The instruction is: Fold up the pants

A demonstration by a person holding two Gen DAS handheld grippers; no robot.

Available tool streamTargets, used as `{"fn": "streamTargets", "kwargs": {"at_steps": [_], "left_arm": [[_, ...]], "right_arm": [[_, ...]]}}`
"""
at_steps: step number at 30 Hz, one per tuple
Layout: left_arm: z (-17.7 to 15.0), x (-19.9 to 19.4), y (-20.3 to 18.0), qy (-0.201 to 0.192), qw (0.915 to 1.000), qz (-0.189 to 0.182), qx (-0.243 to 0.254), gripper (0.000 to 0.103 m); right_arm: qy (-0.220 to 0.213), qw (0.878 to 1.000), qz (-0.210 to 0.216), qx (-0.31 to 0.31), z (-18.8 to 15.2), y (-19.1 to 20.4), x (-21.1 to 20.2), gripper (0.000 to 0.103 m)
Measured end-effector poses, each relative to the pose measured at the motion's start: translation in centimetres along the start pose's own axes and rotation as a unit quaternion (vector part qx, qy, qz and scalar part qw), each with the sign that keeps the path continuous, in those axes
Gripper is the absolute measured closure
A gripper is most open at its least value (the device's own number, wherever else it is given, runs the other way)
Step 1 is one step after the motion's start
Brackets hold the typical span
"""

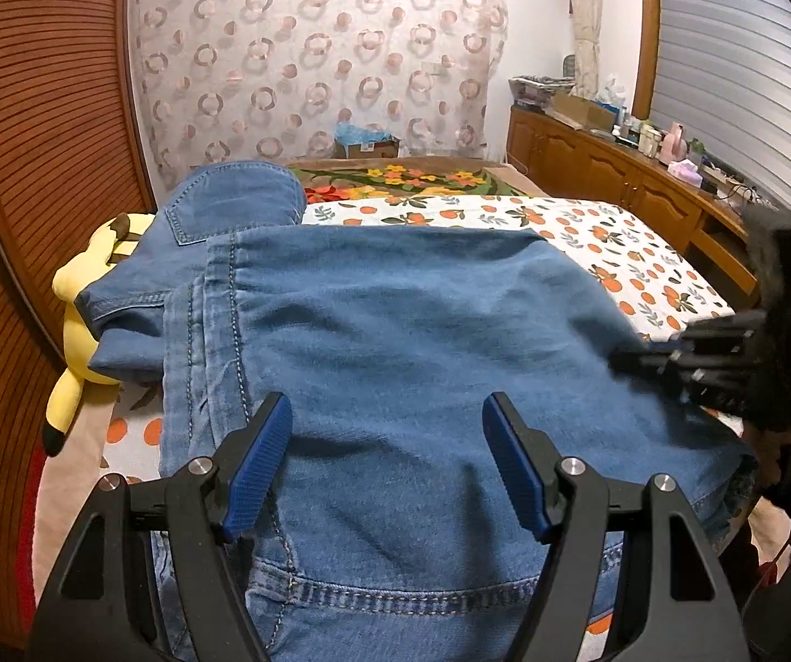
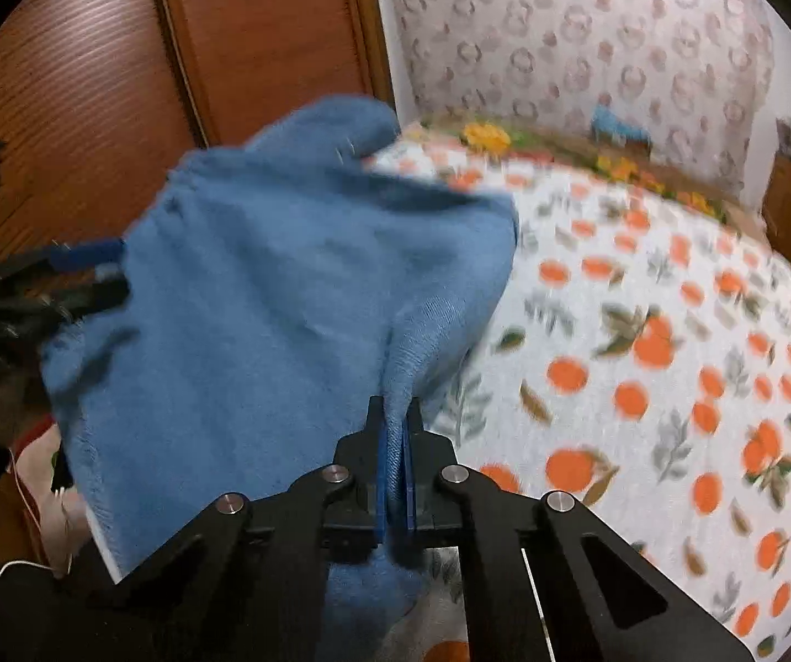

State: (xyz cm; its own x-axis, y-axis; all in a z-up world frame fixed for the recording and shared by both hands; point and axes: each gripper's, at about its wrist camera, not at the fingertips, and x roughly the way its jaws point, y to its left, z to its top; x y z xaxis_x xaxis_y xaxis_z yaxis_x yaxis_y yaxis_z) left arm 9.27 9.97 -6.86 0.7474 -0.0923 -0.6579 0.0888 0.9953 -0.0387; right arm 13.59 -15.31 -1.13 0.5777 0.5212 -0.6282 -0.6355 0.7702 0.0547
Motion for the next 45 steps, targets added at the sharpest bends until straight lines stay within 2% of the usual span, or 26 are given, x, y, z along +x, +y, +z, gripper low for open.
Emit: {"fn": "streamTargets", "kwargs": {"at_steps": [3,9,16,21,25,28,32,35,39,45], "left_arm": [[0.1,0.0,-0.1,-0.001,1.0,-0.001,0.0,0.031],[1.4,-0.3,-1.4,-0.015,0.9997,-0.011,0.017,0.031],[3.4,0.2,-3.8,-0.023,0.9987,-0.027,0.036,0.031],[4.1,1.3,-5.7,-0.017,0.9977,-0.048,0.044,0.031],[4.4,2.2,-7.6,-0.011,0.9968,-0.062,0.049,0.031],[4.7,2.7,-9.0,-0.008,0.9959,-0.071,0.055,0.031],[4.9,3.6,-11.4,-0.002,0.9947,-0.08,0.065,0.031],[4.7,4.0,-13.1,0.002,0.9937,-0.086,0.073,0.031],[3.8,4.9,-14.7,0.014,0.9924,-0.09,0.083,0.031],[2.5,6.0,-15.3,0.036,0.9918,-0.079,0.095,0.031]], "right_arm": [[-0.032,0.999,-0.008,-0.004,1.0,0.0,-1.7,0.1],[-0.059,0.998,-0.027,-0.013,2.4,-1.0,-3.9,0.1],[-0.059,0.995,-0.086,-0.003,2.3,-4.7,-7.1,0.1],[-0.044,0.987,-0.147,0.041,0.8,-9.8,-9.0,0.1],[-0.023,0.985,-0.138,0.102,-1.6,-14.0,-9.1,0.098],[-0.024,0.981,-0.145,0.124,-3.0,-14.8,-9.7,0.09],[-0.03,0.981,-0.132,0.136,-4.8,-14.2,-11.1,0.061],[-0.029,0.982,-0.126,0.139,-6.5,-14.2,-12.3,0.049],[-0.017,0.982,-0.113,0.152,-8.6,-14.0,-13.0,0.044],[-0.013,0.98,-0.098,0.175,-9.0,-14.1,-13.5,0.043]]}}
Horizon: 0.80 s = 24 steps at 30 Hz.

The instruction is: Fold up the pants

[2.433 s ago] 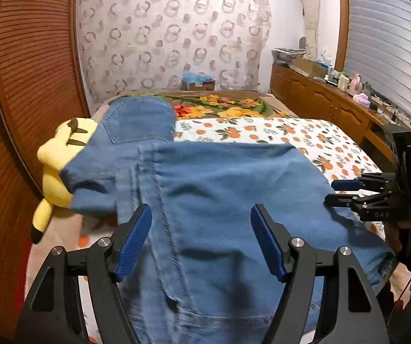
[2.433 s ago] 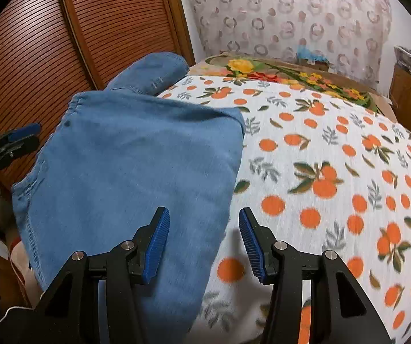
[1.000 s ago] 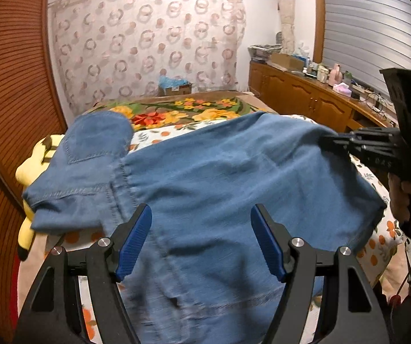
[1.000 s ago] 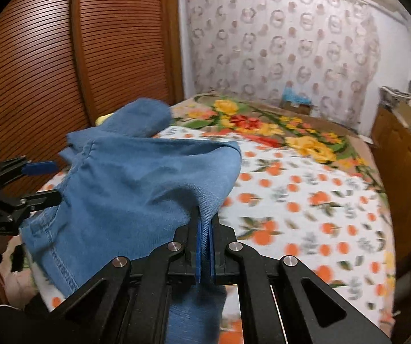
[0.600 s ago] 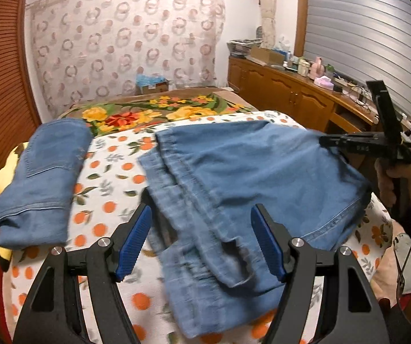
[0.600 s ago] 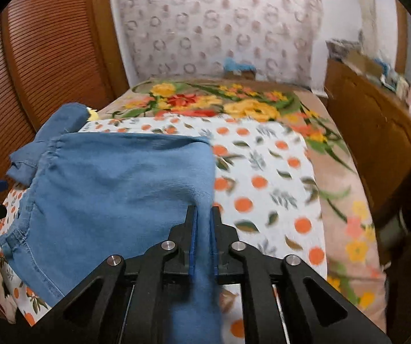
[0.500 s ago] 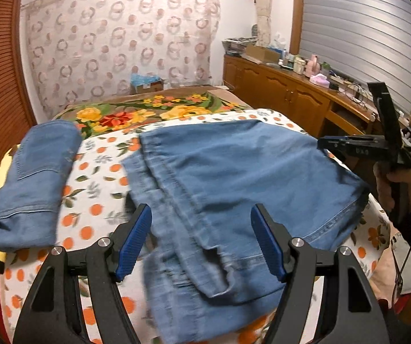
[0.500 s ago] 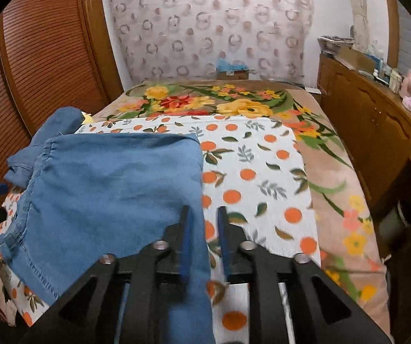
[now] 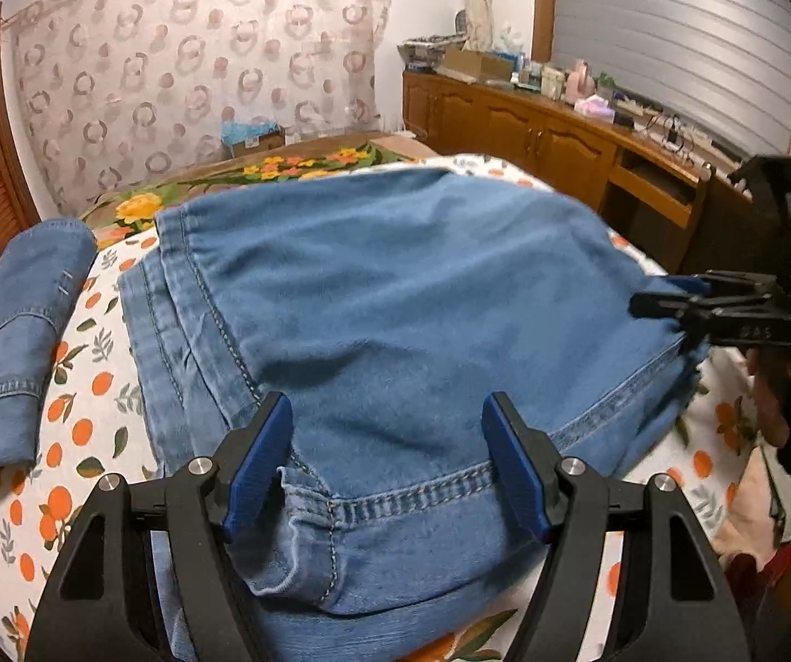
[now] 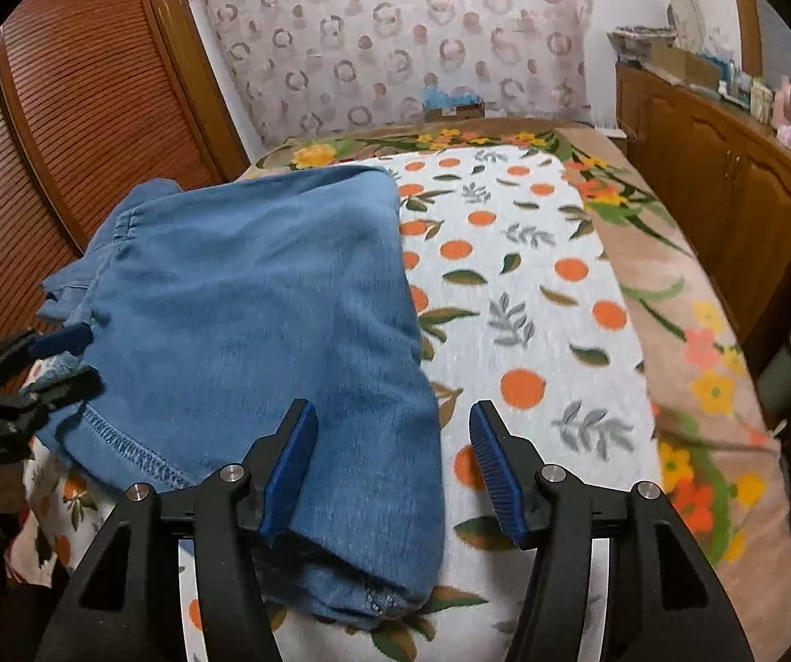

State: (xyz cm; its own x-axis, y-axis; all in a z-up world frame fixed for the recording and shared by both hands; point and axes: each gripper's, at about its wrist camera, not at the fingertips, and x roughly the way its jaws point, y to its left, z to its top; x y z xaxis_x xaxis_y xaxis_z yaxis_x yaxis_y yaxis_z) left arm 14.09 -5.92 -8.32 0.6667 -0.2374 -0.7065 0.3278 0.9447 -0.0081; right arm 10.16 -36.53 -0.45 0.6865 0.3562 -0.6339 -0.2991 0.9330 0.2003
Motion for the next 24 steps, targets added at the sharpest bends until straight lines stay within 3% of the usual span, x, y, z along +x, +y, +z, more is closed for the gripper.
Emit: {"fn": "streamTargets", "kwargs": {"at_steps": [14,17,20,24], "left_arm": [[-0.8,0.9,0.7,0.006,0.9997,-0.015,-0.021,0.03],[-0.8,1.0,1.0,0.006,0.9996,-0.017,-0.023,0.03],[-0.7,1.0,1.0,0.006,0.9996,-0.018,-0.023,0.03],[-0.7,1.0,1.0,0.006,0.9995,-0.017,-0.024,0.03]], "right_arm": [[0.009,1.0,0.022,-0.001,-0.2,1.4,1.2,0.045],[0.006,1.0,0.029,0.002,-0.3,1.8,1.0,0.057],[-0.004,0.999,0.035,0.0,-0.4,2.1,0.4,0.083],[-0.026,0.999,0.044,-0.002,0.1,2.6,-0.8,0.088]]}}
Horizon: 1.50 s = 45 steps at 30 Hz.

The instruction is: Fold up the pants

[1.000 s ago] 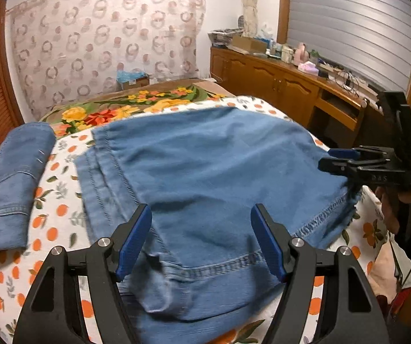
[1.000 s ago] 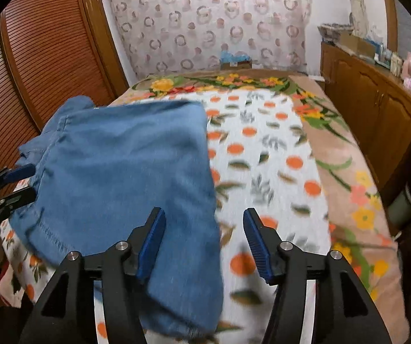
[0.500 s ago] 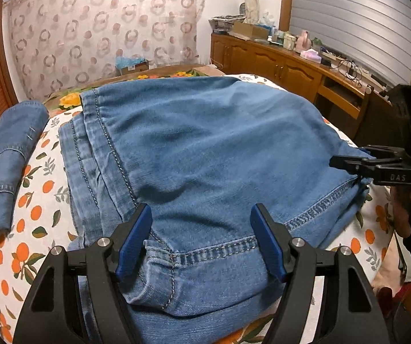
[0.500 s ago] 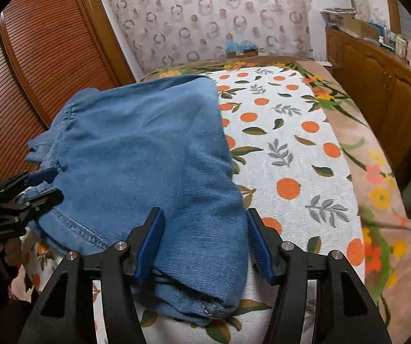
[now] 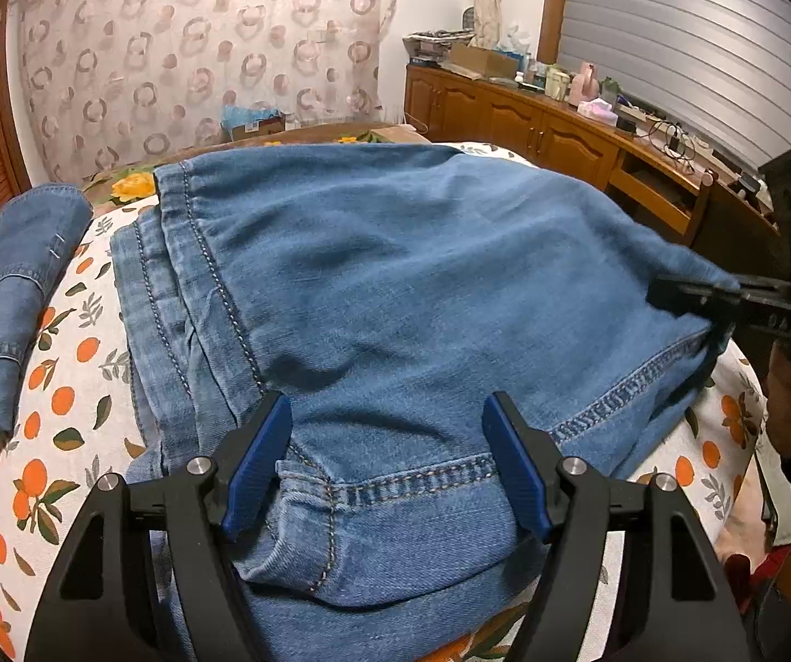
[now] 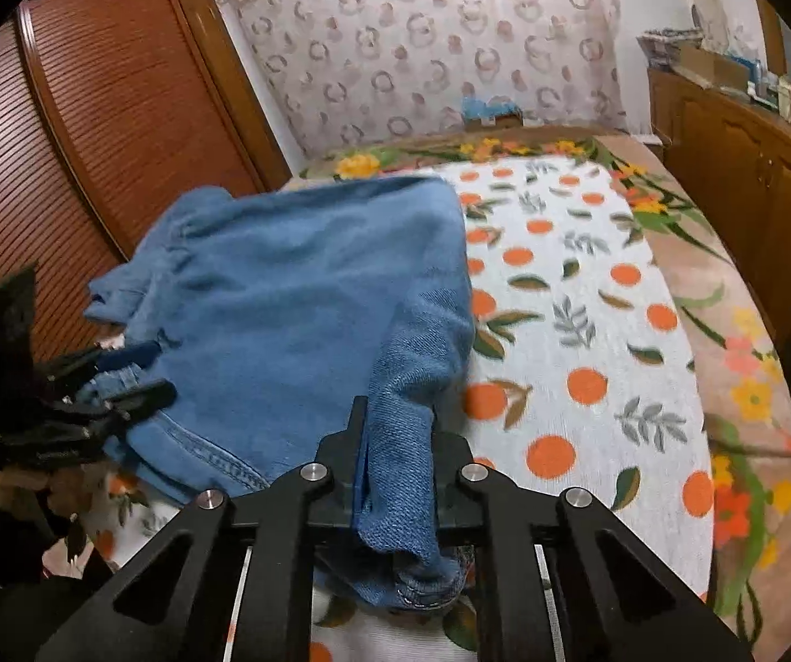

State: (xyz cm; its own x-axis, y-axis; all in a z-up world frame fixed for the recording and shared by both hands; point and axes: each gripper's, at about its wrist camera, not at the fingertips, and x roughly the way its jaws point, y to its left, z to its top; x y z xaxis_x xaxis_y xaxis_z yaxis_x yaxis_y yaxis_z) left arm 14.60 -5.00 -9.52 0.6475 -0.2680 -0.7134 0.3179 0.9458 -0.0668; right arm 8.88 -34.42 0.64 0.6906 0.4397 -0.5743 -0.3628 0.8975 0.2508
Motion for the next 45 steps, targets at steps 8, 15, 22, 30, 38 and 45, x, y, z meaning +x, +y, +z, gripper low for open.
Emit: {"fn": "streamTargets", "kwargs": {"at_steps": [8,15,22,30,38,45], "left_arm": [[-0.5,-1.8,1.1,-0.01,0.9998,0.013,-0.011,0.03],[-1.3,-4.6,4.2,-0.029,0.9978,0.043,-0.041,0.03],[-2.3,-8.0,7.9,-0.054,0.9935,0.071,-0.071,0.03],[-3.6,-10.4,12.3,-0.068,0.9868,0.1,-0.107,0.03],[-4.0,-10.8,13.9,-0.074,0.9834,0.107,-0.126,0.03],[-3.8,-10.5,13.3,-0.075,0.9843,0.103,-0.122,0.03]], "right_arm": [[-0.044,0.999,0.003,-0.025,2.3,2.6,-2.1,0.09],[-0.077,0.994,0.029,-0.074,5.1,7.9,-2.8,0.09],[-0.081,0.982,0.081,-0.149,6.0,16.0,-1.0,0.091],[-0.026,0.969,0.138,-0.203,3.6,22.2,3.5,0.091],[0.066,0.958,0.173,-0.22,-1.0,24.8,8.0,0.091],[0.064,0.959,0.163,-0.221,-1.2,25.6,7.1,0.079]]}}
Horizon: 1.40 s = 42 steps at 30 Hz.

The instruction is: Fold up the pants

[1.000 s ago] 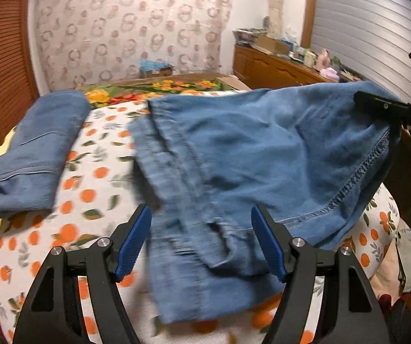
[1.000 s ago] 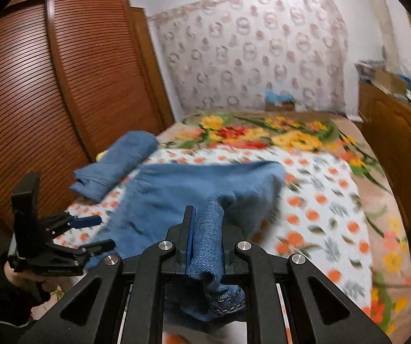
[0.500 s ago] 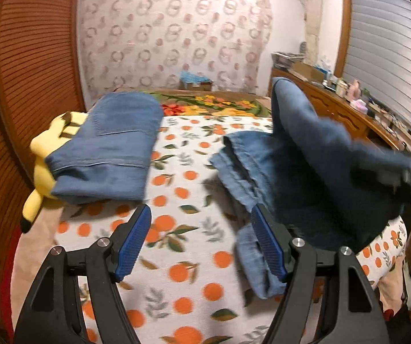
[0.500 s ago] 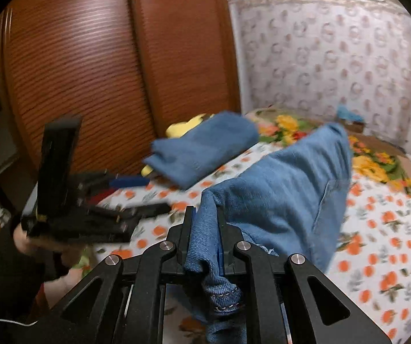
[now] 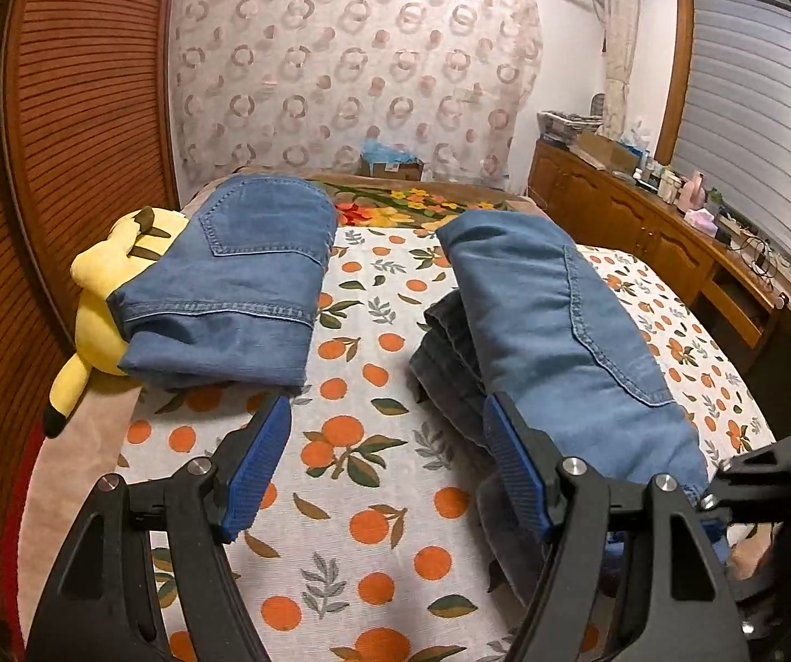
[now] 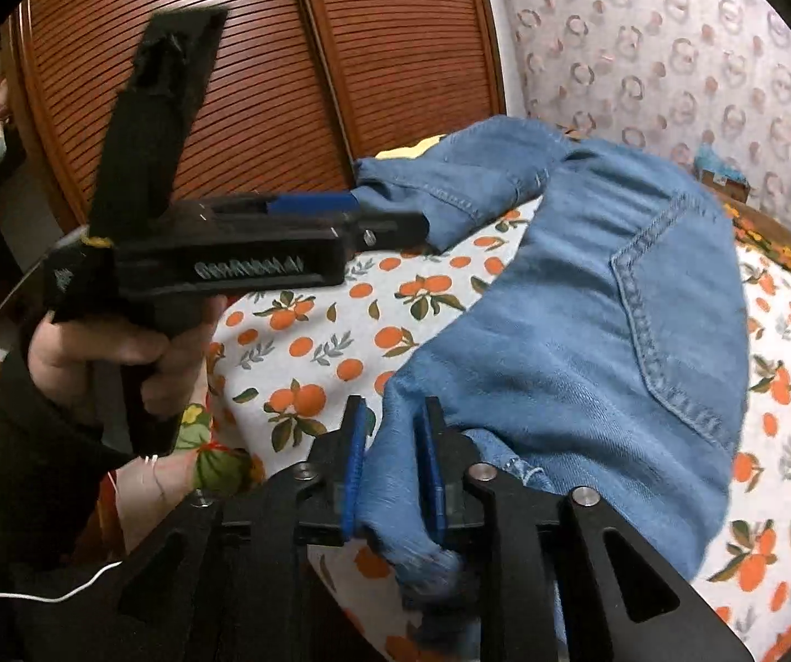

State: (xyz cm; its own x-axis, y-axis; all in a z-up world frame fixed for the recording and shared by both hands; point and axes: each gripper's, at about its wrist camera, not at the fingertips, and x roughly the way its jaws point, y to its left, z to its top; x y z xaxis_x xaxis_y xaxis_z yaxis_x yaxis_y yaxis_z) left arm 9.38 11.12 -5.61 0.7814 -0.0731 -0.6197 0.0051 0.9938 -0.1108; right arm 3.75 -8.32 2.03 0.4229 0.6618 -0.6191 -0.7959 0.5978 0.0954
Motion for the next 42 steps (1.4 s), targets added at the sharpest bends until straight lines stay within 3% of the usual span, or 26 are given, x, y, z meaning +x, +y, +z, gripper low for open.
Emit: {"fn": "streamTargets", "kwargs": {"at_steps": [6,9,15,20,24,28,33,38,42], "left_arm": [[0.0,0.1,-0.9,0.0,0.9999,-0.008,0.007,0.03],[0.0,0.1,-1.7,0.001,0.9998,-0.013,0.012,0.03],[0.1,0.8,-3.2,0.007,0.9993,-0.022,0.028,0.03],[1.0,2.6,-3.7,0.019,0.9988,-0.023,0.04,0.03],[2.1,4.3,-4.0,0.025,0.9982,-0.024,0.048,0.03],[3.1,6.4,-3.8,0.039,0.9975,-0.032,0.05,0.03],[3.2,9.8,-3.5,0.069,0.9957,-0.038,0.049,0.03],[2.7,11.6,-2.3,0.086,0.9938,-0.067,0.026,0.03],[2.7,12.0,-1.8,0.087,0.9922,-0.089,0.007,0.03]], "right_arm": [[-0.041,0.998,-0.034,-0.012,-0.3,0.1,-4.2,0.06],[-0.054,0.996,-0.067,-0.005,0.1,-1.1,-5.1,0.058],[-0.054,0.991,-0.122,0.014,0.4,-4.7,-4.9,0.055],[-0.039,0.989,-0.135,0.039,0.7,-7.9,-3.0,0.047],[-0.014,0.989,-0.133,0.056,1.7,-10.7,-1.0,0.045],[-0.007,0.992,-0.101,0.071,3.0,-12.7,1.3,0.044],[0.012,0.993,-0.059,0.102,3.7,-15.4,4.9,0.031],[0.022,0.99,0.007,0.139,3.9,-17.7,7.6,0.03],[0.025,0.99,0.035,0.137,4.8,-18.2,9.1,0.033]]}}
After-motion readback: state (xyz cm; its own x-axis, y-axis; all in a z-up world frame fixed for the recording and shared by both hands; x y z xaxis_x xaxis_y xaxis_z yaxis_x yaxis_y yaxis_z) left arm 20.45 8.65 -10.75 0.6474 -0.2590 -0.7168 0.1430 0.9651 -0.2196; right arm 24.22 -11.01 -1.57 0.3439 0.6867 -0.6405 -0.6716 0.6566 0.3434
